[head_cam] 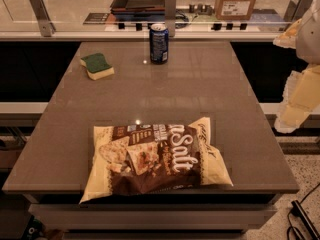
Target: Pick sponge
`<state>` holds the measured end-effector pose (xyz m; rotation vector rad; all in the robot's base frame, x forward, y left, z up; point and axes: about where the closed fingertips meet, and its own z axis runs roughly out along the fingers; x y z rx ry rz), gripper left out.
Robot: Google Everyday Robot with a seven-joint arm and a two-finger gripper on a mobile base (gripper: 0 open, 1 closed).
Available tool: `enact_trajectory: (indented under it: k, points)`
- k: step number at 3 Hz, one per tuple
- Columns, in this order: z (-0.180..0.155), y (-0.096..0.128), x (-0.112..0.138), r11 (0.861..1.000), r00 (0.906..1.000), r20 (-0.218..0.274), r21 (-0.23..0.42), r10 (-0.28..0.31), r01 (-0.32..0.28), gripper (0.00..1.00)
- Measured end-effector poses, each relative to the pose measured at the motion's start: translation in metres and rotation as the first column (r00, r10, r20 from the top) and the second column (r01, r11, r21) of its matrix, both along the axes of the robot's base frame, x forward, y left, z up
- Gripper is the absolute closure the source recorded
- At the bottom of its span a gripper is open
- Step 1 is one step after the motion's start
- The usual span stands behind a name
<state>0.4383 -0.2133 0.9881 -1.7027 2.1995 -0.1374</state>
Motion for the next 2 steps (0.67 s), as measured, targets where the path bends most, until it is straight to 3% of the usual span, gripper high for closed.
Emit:
enact_trajectory:
  k: [1,2]
  points:
    - [0.003,0.005,0.002,1.000,0.9999,0.012,0.004,-0.009,0.009,0.00]
    - [0.008,0.017,0.008,0.995,0.9970,0.046,0.080,-0.063,0.059,0.00]
